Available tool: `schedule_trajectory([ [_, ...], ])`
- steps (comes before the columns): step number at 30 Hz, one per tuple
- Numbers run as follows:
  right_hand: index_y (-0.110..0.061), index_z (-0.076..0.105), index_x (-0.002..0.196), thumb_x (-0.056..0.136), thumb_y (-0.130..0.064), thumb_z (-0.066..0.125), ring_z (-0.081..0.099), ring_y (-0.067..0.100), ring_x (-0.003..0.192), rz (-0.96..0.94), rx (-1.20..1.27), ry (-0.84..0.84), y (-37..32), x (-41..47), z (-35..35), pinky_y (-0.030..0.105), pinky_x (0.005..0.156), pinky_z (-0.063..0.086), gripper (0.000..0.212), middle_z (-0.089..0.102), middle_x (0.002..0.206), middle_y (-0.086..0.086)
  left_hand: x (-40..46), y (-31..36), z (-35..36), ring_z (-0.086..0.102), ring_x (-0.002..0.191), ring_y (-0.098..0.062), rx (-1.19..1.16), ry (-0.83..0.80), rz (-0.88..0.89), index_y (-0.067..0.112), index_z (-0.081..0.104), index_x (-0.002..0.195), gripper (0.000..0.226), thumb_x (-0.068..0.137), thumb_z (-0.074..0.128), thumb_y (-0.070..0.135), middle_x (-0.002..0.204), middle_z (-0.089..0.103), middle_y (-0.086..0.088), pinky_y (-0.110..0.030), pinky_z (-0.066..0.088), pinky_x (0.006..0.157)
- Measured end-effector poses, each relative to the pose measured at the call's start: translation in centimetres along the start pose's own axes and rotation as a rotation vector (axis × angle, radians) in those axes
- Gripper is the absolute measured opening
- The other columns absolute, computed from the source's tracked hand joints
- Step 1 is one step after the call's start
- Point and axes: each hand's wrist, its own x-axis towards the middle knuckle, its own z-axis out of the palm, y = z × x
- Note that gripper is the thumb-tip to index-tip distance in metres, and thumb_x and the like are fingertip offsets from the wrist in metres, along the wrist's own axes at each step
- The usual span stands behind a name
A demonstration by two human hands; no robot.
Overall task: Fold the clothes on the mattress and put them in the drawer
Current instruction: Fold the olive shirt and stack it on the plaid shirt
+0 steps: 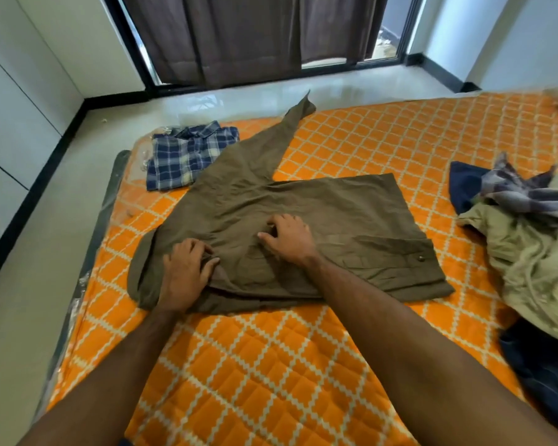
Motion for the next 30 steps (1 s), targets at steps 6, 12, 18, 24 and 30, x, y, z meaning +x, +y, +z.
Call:
schedule_trajectory([
  [6, -0.018, 0.074, 0.096, 0.077, -0.09, 0.047, 0.059, 0.03, 0.122, 0.206, -0.023, -0.122, -1.2, 3.9, -0.8, 0.058, 0.113, 0.023, 0.079, 0.073, 0.115, 0.009, -1.3, 2.1, -2.0, 0.063, 0.105, -0.04, -0.345, -0.038, -0.532, 0.012, 0.045, 0.121, 0.056, 0.089, 0.07, 0.049, 0.116, 0.064, -0.02, -0.047, 0.05, 0.084],
  [12, -0.013, 0.079, 0.087, 0.078, -0.045, 0.083, 0.068, 0.014, 0.075, 0.174, 0.286, -0.285, -1.2, 5.4, -0.3, 0.044, 0.089, 0.056, 0.034, 0.074, 0.081, 0.002, -1.1, 1.5, -1.4, 0.07, 0.058, -0.025, -0.705, -0.071, -0.745, 0.027, 0.039, 0.124, 0.047, 0.09, 0.07, 0.037, 0.094, 0.072, -0.01, -0.043, 0.06, 0.061],
  [18, 0.002, 0.074, 0.092, 0.088, 0.0, 0.074, 0.064, 0.017, 0.065, 0.31, 0.755, -0.2, -0.1, 2.5, -0.9, 0.032, 0.072, 0.056, 0.005, 0.071, 0.077, 0.009, -1.3, 1.6, -1.4, 0.061, 0.055, -0.022, -1.096, 0.067, -1.046, 0.013, 0.054, 0.116, 0.017, 0.1, 0.059, 0.011, 0.095, 0.068, -0.011, -0.033, 0.05, 0.042],
  [24, -0.002, 0.066, 0.075, 0.091, 0.002, 0.069, 0.066, 0.01, 0.047, 0.343, 0.888, -0.251, -0.5, 1.5, -2.0, 0.019, 0.046, 0.053, 0.017, 0.069, 0.056, 0.001, -2.1, 1.1, -1.2, 0.067, 0.053, -0.025, -0.694, 0.082, -0.828, 0.023, 0.044, 0.112, 0.036, 0.093, 0.069, 0.04, 0.094, 0.064, -0.005, -0.046, 0.06, 0.057],
  [30, -0.018, 0.062, 0.067, 0.089, -0.027, 0.079, 0.061, 0.01, 0.059, 0.351, 0.682, -0.159, 0.0, 2.2, -0.9, 0.028, 0.073, 0.053, 0.029, 0.064, 0.063, -0.005, 0.2, 0.9, -1.8, 0.063, 0.062, -0.02, -1.213, 0.201, -1.21, 0.015, 0.057, 0.113, 0.011, 0.103, 0.052, 0.012, 0.096, 0.06, -0.004, -0.038, 0.055, 0.052],
])
